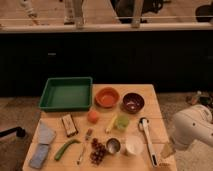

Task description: Wipe purple bowl with brush

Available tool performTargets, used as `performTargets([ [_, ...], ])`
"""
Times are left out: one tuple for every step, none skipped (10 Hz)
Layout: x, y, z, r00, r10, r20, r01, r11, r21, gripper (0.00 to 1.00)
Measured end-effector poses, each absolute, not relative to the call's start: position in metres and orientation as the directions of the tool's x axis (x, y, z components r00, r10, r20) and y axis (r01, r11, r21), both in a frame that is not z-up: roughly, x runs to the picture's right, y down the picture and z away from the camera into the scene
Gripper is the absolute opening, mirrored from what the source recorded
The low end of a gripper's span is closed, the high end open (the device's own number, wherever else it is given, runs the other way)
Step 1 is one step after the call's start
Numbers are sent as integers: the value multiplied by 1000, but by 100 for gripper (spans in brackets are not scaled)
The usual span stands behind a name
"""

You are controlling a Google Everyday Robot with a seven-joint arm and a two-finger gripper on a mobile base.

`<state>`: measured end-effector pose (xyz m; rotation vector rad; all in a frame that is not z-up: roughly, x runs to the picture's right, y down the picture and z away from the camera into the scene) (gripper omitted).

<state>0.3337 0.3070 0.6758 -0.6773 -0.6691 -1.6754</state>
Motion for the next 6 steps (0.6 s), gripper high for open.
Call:
performTargets([
  [334,311,676,-187,-646,740,978,-191,81,80],
  [333,316,675,-200,-644,738,976,-200,90,80],
  [330,321,674,-216,-642,736,972,-210,101,80],
  [327,324,673,-230,-640,733,969,-220,112,80],
  [324,328,673,-252,-635,731,963,-237,127,80],
  [321,331,674,-273,-629,727,957,-253,141,80],
])
